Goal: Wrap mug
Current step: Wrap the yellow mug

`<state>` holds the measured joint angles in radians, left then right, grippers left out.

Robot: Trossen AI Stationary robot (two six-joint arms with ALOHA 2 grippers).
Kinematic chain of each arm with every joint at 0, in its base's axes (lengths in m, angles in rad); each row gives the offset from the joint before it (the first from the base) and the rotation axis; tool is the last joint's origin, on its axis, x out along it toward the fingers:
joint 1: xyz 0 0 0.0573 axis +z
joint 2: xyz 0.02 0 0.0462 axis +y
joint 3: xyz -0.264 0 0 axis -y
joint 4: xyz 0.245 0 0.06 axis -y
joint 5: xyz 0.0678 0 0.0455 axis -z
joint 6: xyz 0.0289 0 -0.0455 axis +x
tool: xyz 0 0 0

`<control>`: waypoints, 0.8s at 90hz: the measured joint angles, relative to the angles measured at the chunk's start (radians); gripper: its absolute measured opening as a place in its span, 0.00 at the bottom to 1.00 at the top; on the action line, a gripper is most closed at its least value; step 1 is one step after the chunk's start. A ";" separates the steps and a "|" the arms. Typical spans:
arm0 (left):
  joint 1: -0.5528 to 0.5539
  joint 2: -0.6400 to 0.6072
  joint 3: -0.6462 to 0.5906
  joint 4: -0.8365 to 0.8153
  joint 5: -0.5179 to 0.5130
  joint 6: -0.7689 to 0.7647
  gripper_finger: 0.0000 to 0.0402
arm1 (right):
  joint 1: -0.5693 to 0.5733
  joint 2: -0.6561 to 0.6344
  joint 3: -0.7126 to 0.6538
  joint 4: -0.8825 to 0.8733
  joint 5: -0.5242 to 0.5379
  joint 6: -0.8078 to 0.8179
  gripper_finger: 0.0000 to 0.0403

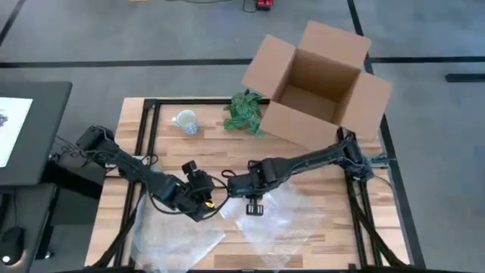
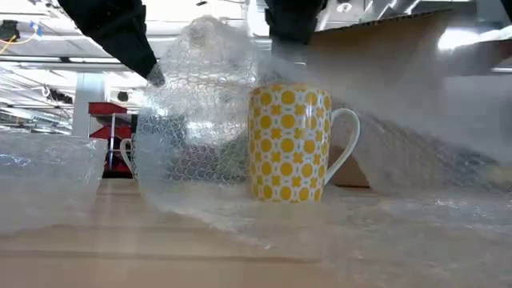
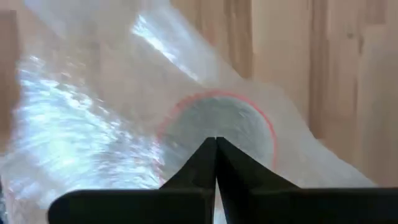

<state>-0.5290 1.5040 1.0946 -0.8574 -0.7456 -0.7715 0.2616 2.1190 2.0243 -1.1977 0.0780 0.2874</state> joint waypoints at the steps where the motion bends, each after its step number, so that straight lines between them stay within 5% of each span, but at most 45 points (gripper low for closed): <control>1: 0.000 0.000 0.000 0.000 0.000 0.000 0.43 | 0.001 0.004 0.000 0.001 0.000 0.000 0.00; 36: 0.000 0.000 0.000 -0.001 0.001 -0.003 0.43 | -0.030 0.168 0.004 -0.036 -0.004 0.002 0.00; 72: -0.028 0.000 0.000 -0.008 0.001 -0.005 0.43 | -0.039 0.184 -0.058 0.049 -0.018 -0.055 0.00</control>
<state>-0.5573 1.5043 1.0946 -0.8658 -0.7448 -0.7769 0.2226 2.3029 1.9667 -1.1487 0.0604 0.2326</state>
